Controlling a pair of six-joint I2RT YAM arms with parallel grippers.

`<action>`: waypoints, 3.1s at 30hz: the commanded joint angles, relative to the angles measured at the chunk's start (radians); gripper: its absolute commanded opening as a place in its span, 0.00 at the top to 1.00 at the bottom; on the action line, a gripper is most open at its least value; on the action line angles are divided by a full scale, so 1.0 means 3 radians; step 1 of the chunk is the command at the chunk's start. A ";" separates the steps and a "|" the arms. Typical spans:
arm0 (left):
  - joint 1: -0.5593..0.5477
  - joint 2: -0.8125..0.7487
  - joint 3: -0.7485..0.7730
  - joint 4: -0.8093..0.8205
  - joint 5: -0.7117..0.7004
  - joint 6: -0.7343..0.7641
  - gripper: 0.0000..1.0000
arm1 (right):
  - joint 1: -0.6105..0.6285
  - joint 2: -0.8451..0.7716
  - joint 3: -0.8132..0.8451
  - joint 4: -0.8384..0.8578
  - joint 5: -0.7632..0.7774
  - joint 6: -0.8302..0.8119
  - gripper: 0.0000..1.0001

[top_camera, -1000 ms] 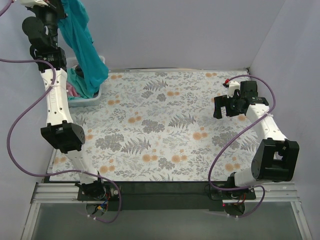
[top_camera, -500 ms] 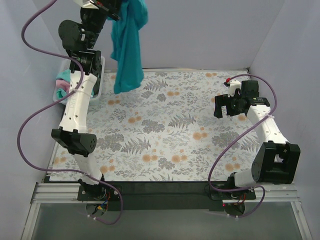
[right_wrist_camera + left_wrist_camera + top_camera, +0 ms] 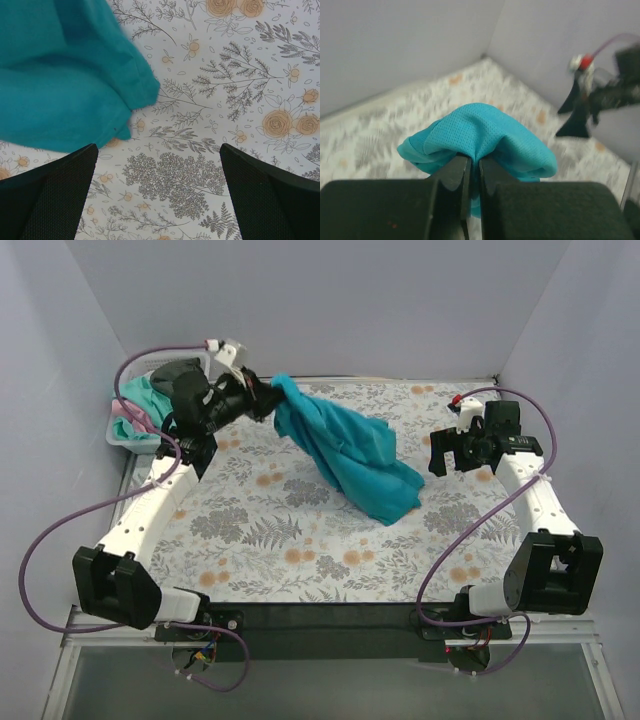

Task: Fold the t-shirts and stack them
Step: Move the tshirt to the center of the board, then flatten the tshirt out

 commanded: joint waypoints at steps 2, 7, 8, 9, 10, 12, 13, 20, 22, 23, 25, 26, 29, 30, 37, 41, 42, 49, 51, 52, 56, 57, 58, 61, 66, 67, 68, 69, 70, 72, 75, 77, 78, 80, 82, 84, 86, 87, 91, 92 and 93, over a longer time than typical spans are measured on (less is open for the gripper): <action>0.0098 -0.0451 -0.0677 -0.1379 0.0191 0.1289 0.85 | -0.0001 -0.0105 0.0093 -0.0104 -0.0134 -0.0197 0.02; 0.0731 -0.0360 -0.0838 -0.2638 0.0297 0.2082 0.43 | -0.0001 -0.0080 0.0032 -0.0201 -0.0257 -0.0340 0.02; 0.0854 -0.0299 -0.0792 -0.2715 0.0389 0.2139 0.36 | -0.0001 -0.0065 0.0012 -0.0222 -0.0293 -0.0350 0.02; 0.1073 -0.0278 -0.0771 -0.2801 0.0471 0.2185 0.31 | -0.0001 -0.0049 -0.0004 -0.0222 -0.0298 -0.0355 0.02; 0.1120 -0.0253 -0.0741 -0.2823 0.0482 0.2236 0.29 | -0.0001 -0.0009 -0.0014 -0.0227 -0.0313 -0.0360 0.02; 0.1136 -0.0181 -0.0654 -0.2858 0.0558 0.2329 0.17 | -0.0001 0.0048 0.0006 -0.0232 -0.0324 -0.0366 0.06; 0.1136 -0.0155 -0.0618 -0.2859 0.0614 0.2339 0.17 | -0.0001 0.0114 0.0022 -0.0227 -0.0334 -0.0361 0.08; 0.0595 0.0243 -0.0418 -0.2532 0.0433 0.2298 0.20 | -0.0001 0.0574 0.0211 -0.0201 -0.0451 -0.0218 0.23; 0.0314 0.0381 -0.0408 -0.2307 0.0278 0.2288 0.20 | -0.0001 0.0768 0.0267 -0.0186 -0.0467 -0.0151 0.27; 0.0217 0.0437 -0.0357 -0.2240 0.0171 0.2283 0.21 | -0.0001 0.0830 0.0318 -0.0171 -0.0472 -0.0131 0.30; -0.0004 0.0692 -0.0260 -0.2123 0.0038 0.2258 0.21 | -0.0001 0.0998 0.0364 -0.0140 -0.0472 -0.0064 0.32; -0.0070 0.0780 -0.0143 -0.2097 -0.0044 0.2252 0.21 | -0.0001 0.1055 0.0420 -0.0104 -0.0482 -0.0049 0.34; -0.0315 0.1107 0.0082 -0.2000 -0.0167 0.2242 0.22 | -0.0001 0.1259 0.0507 -0.0079 -0.0553 0.0023 0.36; -0.0427 0.1179 0.0128 -0.1944 -0.0289 0.2252 0.22 | -0.0001 0.1316 0.0568 -0.0079 -0.0564 0.0038 0.37; -0.0684 0.1670 0.0405 -0.1907 -0.0408 0.2309 0.19 | -0.0001 0.1760 0.0789 -0.0084 -0.0778 0.0135 0.45; -0.0740 0.1849 0.0456 -0.1816 -0.0464 0.2222 0.20 | -0.0001 0.1868 0.0799 -0.0084 -0.0947 0.0151 0.56; -0.0756 0.1895 0.0471 -0.1795 -0.0454 0.2196 0.28 | -0.0001 0.1884 0.0799 -0.0084 -0.0983 0.0151 0.61; -0.0547 0.1733 0.0671 -0.1938 -0.0342 0.1885 1.00 | -0.0103 0.1624 0.0717 -0.0104 -0.1050 0.0105 0.99; -0.0308 0.1630 0.0661 -0.1979 -0.0183 0.1798 1.00 | -0.0175 0.1516 0.0656 -0.0104 -0.1034 0.0084 0.99; -0.0215 0.1594 0.0661 -0.1994 -0.0132 0.1706 1.00 | -0.0251 0.1419 0.0641 -0.0104 -0.1034 0.0044 0.99; 0.0195 0.1537 0.0661 -0.2061 -0.0014 0.1654 1.00 | -0.0385 0.1245 0.0544 -0.0124 -0.0867 -0.0104 0.99; 0.0291 0.1558 0.0671 -0.2061 -0.0055 0.1649 1.00 | -0.0395 0.1224 0.0518 -0.0125 -0.0835 -0.0135 0.99; 0.0343 0.1583 0.0686 -0.2036 -0.0070 0.1619 1.00 | -0.0400 0.1199 0.0508 -0.0130 -0.0815 -0.0161 0.99; 0.0507 0.1782 0.0849 -0.1979 -0.0085 0.1384 1.00 | -0.0415 0.1214 0.0523 -0.0140 -0.0753 -0.0217 0.99; 0.0722 0.2257 0.1228 -0.1989 -0.0091 0.1062 0.90 | -0.0410 0.1245 0.0600 -0.0176 -0.0687 -0.0253 0.99; 0.0742 0.2319 0.1375 -0.2015 -0.0091 0.1046 0.83 | -0.0410 0.1250 0.0610 -0.0186 -0.0677 -0.0263 0.99; 0.0768 0.2365 0.1452 -0.2101 -0.0086 0.1046 0.76 | -0.0410 0.1255 0.0635 -0.0191 -0.0677 -0.0263 0.99; 0.0778 0.2416 0.1539 -0.2142 -0.0091 0.1035 0.61 | -0.0415 0.1270 0.0641 -0.0211 -0.0692 -0.0273 0.99; 0.0783 0.2437 0.1626 -0.2168 -0.0086 0.1030 0.56 | -0.0410 0.1285 0.0656 -0.0222 -0.0707 -0.0274 0.99; 0.0783 0.2392 0.1647 -0.2224 0.0057 0.1076 0.40 | -0.0415 0.1331 0.0687 -0.0247 -0.0748 -0.0268 0.99; 0.0778 0.2147 0.1454 -0.2270 0.0160 0.1163 0.37 | -0.0410 0.1413 0.0738 -0.0242 -0.0728 -0.0233 0.99; 0.0748 0.1892 0.1159 -0.2311 0.0155 0.1377 0.34 | -0.0416 0.1449 0.0753 -0.0247 -0.0712 -0.0217 0.99; 0.0722 0.1804 0.1035 -0.2322 0.0109 0.1464 0.32 | -0.0410 0.1474 0.0763 -0.0247 -0.0712 -0.0217 0.99; 0.0641 0.1671 0.0835 -0.2393 -0.0013 0.1648 0.23 | -0.0410 0.1490 0.0768 -0.0242 -0.0707 -0.0207 0.99; 0.0604 0.1655 0.0585 -0.2470 -0.0162 0.1725 0.22 | -0.0415 0.1500 0.0789 -0.0247 -0.0692 -0.0202 0.99; 0.0594 0.1624 0.0345 -0.2475 -0.0269 0.1746 0.21 | -0.0416 0.1500 0.0799 -0.0247 -0.0666 -0.0207 0.99; 0.0579 0.1594 0.0191 -0.2460 -0.0428 0.1837 0.23 | -0.0410 0.1495 0.0825 -0.0257 -0.0636 -0.0197 0.99; 0.0574 0.1553 0.0054 -0.2470 -0.0499 0.1874 0.27 | -0.0410 0.1495 0.0830 -0.0263 -0.0631 -0.0197 0.99; 0.0569 0.1405 -0.0152 -0.2669 -0.0764 0.2053 0.60 | -0.0410 0.1480 0.0881 -0.0298 -0.0585 -0.0227 0.99; 0.0579 0.1339 -0.0203 -0.2776 -0.0816 0.2078 0.72 | -0.0415 0.1480 0.0901 -0.0319 -0.0564 -0.0238 0.99; 0.0594 0.1262 -0.0254 -0.2817 -0.0857 0.2129 0.92 | -0.0416 0.1470 0.0906 -0.0329 -0.0554 -0.0253 0.99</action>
